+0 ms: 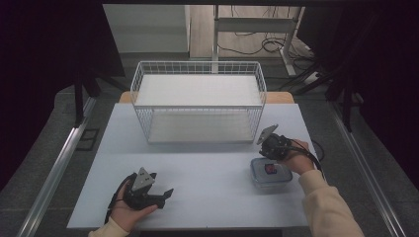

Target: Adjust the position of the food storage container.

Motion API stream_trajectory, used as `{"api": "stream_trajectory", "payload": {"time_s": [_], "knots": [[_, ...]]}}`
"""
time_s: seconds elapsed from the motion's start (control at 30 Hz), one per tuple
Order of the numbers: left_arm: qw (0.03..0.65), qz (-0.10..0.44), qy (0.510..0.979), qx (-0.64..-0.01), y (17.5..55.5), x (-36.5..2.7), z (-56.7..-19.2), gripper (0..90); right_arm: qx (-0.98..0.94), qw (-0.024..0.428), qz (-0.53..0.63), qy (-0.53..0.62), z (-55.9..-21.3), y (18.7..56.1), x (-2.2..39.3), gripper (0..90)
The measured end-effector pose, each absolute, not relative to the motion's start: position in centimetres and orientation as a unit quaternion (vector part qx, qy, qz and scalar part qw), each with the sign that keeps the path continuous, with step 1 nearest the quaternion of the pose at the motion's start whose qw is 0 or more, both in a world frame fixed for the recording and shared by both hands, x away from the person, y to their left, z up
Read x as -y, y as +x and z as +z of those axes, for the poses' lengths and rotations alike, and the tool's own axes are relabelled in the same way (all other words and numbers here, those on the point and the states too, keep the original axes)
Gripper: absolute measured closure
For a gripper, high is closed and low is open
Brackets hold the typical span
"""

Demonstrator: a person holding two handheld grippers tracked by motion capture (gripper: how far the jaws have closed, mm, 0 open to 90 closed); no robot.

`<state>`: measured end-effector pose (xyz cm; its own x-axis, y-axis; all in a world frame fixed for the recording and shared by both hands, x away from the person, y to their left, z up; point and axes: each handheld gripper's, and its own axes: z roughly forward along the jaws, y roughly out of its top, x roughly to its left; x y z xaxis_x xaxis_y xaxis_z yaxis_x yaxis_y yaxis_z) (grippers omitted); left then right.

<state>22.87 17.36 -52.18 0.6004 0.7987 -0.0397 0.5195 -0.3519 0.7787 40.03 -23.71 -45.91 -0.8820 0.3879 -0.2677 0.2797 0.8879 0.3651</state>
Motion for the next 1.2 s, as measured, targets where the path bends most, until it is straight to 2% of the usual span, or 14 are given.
{"api": "stream_trajectory", "payload": {"time_s": [0.3,0.6,0.77,0.97,1.2], "knots": [[0.397,0.177,0.8,-0.413,23.0,-17.5,-52.1,18.4,-0.916,0.21,0.215,0.267,-42.7,38.1,27.3,89.8],[0.4,0.179,0.798,-0.413,22.9,-17.6,-52.0,18.5,-0.867,0.224,0.246,0.372,-44.2,35.2,31.4,89.8],[0.397,0.178,0.8,-0.413,23.0,-17.6,-52.1,18.5,-0.864,0.218,0.217,0.398,-45.3,34.7,32.4,89.8],[0.398,0.179,0.799,-0.413,22.9,-17.6,-52.0,18.5,-0.854,0.178,0.207,0.443,-47.1,33.8,34.1,89.8],[0.398,0.18,0.8,-0.411,22.9,-17.6,-52.0,18.6,-0.858,0.166,0.203,0.442,-47.1,33.8,33.5,89.8]]}}
